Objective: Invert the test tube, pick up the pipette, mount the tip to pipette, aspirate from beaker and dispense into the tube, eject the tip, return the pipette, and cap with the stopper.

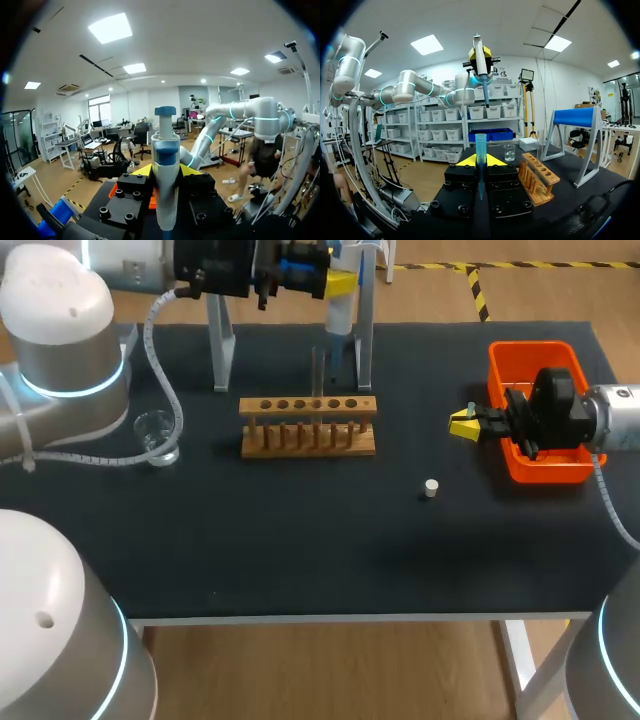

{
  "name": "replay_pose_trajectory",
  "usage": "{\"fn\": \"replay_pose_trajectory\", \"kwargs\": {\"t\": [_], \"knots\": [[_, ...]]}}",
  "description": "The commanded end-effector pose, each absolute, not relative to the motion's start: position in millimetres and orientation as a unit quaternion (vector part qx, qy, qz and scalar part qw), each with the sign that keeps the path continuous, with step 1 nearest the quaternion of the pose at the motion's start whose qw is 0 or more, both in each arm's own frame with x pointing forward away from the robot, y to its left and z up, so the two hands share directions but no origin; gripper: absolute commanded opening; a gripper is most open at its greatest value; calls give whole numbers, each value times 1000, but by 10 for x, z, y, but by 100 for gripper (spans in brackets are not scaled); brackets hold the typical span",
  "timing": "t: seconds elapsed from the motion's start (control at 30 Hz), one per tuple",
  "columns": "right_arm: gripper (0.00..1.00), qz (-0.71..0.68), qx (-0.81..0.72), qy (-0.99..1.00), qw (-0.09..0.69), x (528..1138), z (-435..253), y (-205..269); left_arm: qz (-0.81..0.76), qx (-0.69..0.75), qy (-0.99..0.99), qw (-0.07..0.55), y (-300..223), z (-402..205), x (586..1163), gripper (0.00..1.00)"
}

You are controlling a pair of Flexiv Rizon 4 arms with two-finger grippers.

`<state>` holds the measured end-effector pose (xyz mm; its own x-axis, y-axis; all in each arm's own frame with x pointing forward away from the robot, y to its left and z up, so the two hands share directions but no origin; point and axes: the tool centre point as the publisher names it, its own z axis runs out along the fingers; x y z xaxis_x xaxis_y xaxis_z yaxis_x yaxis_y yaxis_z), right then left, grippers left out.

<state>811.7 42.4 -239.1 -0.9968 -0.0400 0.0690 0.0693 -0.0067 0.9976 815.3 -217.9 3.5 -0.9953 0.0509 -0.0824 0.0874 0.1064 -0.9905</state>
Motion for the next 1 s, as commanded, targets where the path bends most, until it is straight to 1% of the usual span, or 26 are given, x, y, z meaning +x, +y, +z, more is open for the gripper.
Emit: {"fn": "replay_pose_trajectory", "kwargs": {"t": [0.03,0.4,1.0], "knots": [[0,-709,-11,-704,38,8107,-2383,416,-666,50,744,10,-2180,36,8177,0],[0,-709,-11,-704,38,8107,-2383,416,-665,55,744,-9,-2178,24,8191,0],[0,-709,-11,-704,38,8107,-2383,416,-665,55,744,-9,-2178,24,8191,0]]}}
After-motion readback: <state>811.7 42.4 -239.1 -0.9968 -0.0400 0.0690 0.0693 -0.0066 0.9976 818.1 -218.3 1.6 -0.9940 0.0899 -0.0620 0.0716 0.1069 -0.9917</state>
